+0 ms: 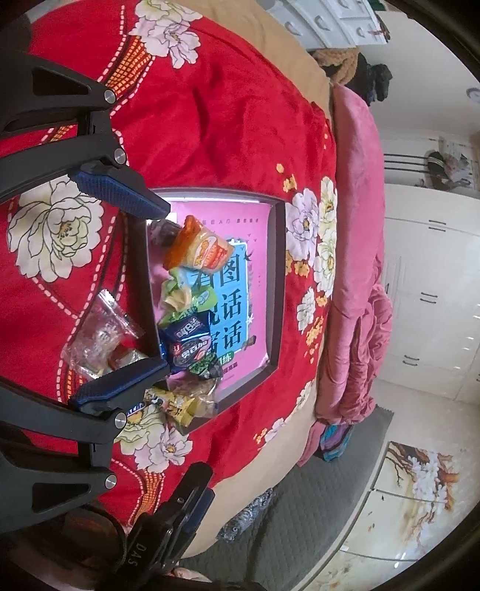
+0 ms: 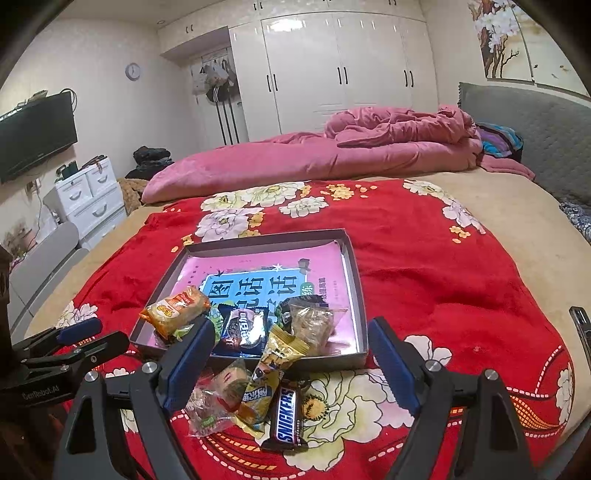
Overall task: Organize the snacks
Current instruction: 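Move both open tools back toward the remaining snack pile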
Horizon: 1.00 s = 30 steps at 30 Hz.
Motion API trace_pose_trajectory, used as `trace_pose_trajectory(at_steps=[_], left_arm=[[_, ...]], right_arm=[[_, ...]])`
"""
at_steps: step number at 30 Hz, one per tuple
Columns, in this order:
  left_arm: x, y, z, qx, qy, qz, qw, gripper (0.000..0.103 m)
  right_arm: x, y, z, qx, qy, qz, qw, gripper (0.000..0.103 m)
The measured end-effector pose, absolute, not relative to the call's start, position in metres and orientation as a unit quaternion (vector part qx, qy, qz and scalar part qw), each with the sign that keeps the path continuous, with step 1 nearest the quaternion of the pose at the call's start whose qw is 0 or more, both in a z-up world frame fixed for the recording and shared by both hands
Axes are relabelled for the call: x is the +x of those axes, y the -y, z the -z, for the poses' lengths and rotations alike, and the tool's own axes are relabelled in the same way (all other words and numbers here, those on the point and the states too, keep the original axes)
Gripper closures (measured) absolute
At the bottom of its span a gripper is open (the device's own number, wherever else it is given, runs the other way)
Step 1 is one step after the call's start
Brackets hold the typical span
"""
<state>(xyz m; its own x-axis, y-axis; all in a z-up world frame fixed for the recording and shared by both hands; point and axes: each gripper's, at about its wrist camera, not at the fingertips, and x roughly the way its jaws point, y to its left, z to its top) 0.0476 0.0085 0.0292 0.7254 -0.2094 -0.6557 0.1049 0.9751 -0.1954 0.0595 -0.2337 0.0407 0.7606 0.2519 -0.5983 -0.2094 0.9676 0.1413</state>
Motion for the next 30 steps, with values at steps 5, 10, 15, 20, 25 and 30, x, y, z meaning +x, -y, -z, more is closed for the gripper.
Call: trace_pose_trajectory(at_steps=[5,10,15,20,25,30], left_arm=[[0.043,-0.004,-0.027,-0.066,-0.367,0.086,0.924,0.024],[0.041,0.001,-0.026,-0.061,-0.370,0.085,0.923,0.024],[0.038,0.004,-0.025,-0.057,-0.375,0.084,0.922,0.024],[0.037,0.007,-0.021,-0.056,-0.384,0.084,0.918,0.024],[0.036,0.009,-0.016,-0.053,-0.394,0.085,0.914,0.025],[0.037,0.012,-0.011,-0.050,-0.402,0.086,0.910,0.024]], right_arm=[[0.056,0.240,-0.038,0.033,-0.326,-0.119,0.937,0.018],[0.054,0.247,-0.036,0.037,-0.330,-0.115,0.936,0.018],[0.051,0.247,-0.034,0.028,-0.330,-0.117,0.936,0.018],[0.050,0.245,-0.032,0.020,-0.334,-0.121,0.935,0.018],[0.048,0.244,-0.026,0.018,-0.345,-0.123,0.930,0.018],[0.048,0.243,-0.018,0.013,-0.358,-0.125,0.925,0.018]])
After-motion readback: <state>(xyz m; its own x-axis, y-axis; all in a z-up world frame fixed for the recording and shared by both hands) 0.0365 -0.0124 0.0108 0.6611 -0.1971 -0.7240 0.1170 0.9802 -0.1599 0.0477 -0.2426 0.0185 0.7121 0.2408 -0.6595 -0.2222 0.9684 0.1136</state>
